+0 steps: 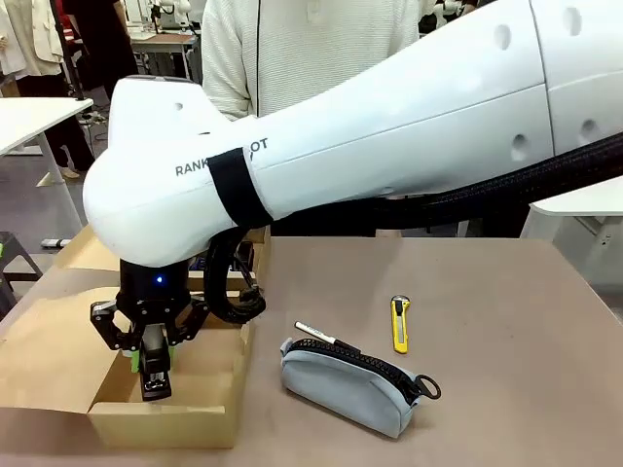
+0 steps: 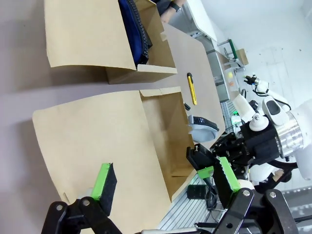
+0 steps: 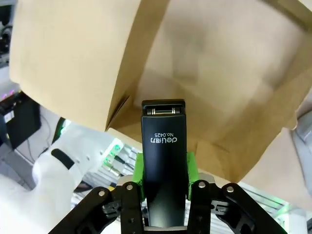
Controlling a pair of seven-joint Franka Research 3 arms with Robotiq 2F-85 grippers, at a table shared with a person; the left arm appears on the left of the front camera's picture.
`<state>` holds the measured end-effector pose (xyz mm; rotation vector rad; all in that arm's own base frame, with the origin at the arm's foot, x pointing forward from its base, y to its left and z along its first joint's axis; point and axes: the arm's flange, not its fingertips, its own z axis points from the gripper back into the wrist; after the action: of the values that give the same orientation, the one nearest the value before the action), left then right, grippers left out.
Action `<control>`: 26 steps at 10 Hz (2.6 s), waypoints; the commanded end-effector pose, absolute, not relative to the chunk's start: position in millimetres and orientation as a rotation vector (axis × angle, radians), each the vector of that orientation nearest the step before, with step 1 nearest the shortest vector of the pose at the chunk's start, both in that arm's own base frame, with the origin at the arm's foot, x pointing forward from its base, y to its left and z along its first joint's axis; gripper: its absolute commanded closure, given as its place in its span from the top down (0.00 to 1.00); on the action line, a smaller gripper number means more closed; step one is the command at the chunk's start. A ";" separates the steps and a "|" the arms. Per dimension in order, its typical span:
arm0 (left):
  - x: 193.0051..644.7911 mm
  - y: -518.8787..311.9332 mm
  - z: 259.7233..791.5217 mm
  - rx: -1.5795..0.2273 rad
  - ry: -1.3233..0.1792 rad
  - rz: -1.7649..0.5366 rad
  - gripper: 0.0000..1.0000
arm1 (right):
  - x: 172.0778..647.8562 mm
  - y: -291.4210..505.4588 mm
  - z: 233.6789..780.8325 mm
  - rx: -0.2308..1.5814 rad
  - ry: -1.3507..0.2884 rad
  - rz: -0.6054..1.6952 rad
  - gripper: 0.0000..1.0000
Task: Place items inside the box.
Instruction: Pick up a Pencil pouch or Stapler and place it inside the Mailer Box closest to the robot.
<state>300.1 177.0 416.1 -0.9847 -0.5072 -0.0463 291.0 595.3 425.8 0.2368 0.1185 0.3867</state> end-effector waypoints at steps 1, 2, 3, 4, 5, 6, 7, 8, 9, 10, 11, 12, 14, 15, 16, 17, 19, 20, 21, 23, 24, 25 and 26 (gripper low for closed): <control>300.7 175.9 415.2 -0.999 -0.534 -0.060 1.00 | 292.6 596.5 424.4 0.234 0.121 0.394 0.37; 300.7 175.9 415.2 -0.999 -0.534 -0.060 1.00 | 298.8 602.3 419.5 0.295 0.089 0.321 0.37; 300.7 175.9 415.2 -0.999 -0.534 -0.060 1.00 | 302.7 610.8 413.9 0.335 0.052 0.267 0.37; 300.7 175.9 415.2 -0.999 -0.534 -0.060 1.00 | 307.0 618.0 407.4 0.347 0.004 0.203 0.37; 300.7 175.9 415.2 -0.999 -0.534 -0.060 1.00 | 311.7 622.0 400.6 0.357 -0.035 0.160 0.37; 300.7 175.9 415.2 -0.999 -0.534 -0.060 1.00 | 318.4 621.9 394.5 0.336 -0.040 0.126 0.37; 300.7 175.9 415.2 -0.999 -0.534 -0.060 1.00 | 323.1 620.5 387.0 0.331 -0.029 0.103 0.37; 300.7 175.9 415.2 -0.999 -0.534 -0.060 1.00 | 324.4 619.8 380.3 0.320 -0.024 0.080 0.37; 300.7 175.9 415.2 -0.999 -0.534 -0.060 1.00 | 324.3 618.9 374.6 0.280 -0.057 0.017 0.37; 300.7 175.9 415.2 -0.999 -0.534 -0.060 1.00 | 323.4 617.6 371.7 0.268 -0.069 -0.006 0.37; 300.7 175.9 415.2 -0.999 -0.534 -0.060 1.00 | 324.4 617.1 368.6 0.256 -0.087 -0.024 0.37; 300.7 175.9 415.2 -0.999 -0.534 -0.060 1.00 | 326.4 618.0 363.8 0.226 -0.090 -0.041 0.37; 300.7 175.9 415.2 -0.999 -0.534 -0.060 1.00 | 327.6 616.9 359.0 0.192 -0.102 -0.071 0.37; 300.7 175.9 415.2 -0.999 -0.534 -0.060 1.00 | 327.7 616.0 359.2 0.197 -0.098 -0.070 0.37; 300.7 175.9 415.2 -0.999 -0.534 -0.060 1.00 | 326.7 615.5 360.0 0.204 -0.092 -0.060 0.48; 300.7 175.9 415.2 -0.999 -0.534 -0.060 1.00 | 326.7 614.8 359.4 0.206 -0.093 -0.045 0.96; 300.7 175.9 415.2 -0.999 -0.534 -0.060 1.00 | 326.3 615.4 359.6 0.205 -0.096 -0.047 1.00; 300.7 175.9 415.2 -0.999 -0.534 -0.060 1.00 | 325.6 614.4 360.4 0.214 -0.098 -0.047 1.00; 300.7 175.9 415.2 -0.999 -0.534 -0.060 1.00 | 324.9 612.8 361.1 0.220 -0.101 -0.051 1.00; 300.7 175.9 415.2 -0.999 -0.534 -0.060 1.00 | 324.0 612.2 362.3 0.225 -0.102 -0.052 1.00; 300.7 175.9 415.2 -0.999 -0.534 -0.060 1.00 | 323.0 612.3 362.5 0.223 -0.103 -0.050 1.00; 300.7 175.9 415.2 -0.999 -0.534 -0.060 1.00 | 322.5 611.9 363.2 0.221 -0.104 -0.050 1.00; 300.7 175.9 415.2 -0.999 -0.534 -0.060 1.00 | 321.3 611.6 363.8 0.224 -0.107 -0.051 1.00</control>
<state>300.1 177.0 416.1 -0.9848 -0.5072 -0.0463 329.2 611.4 359.1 0.2245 -0.0702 -0.0288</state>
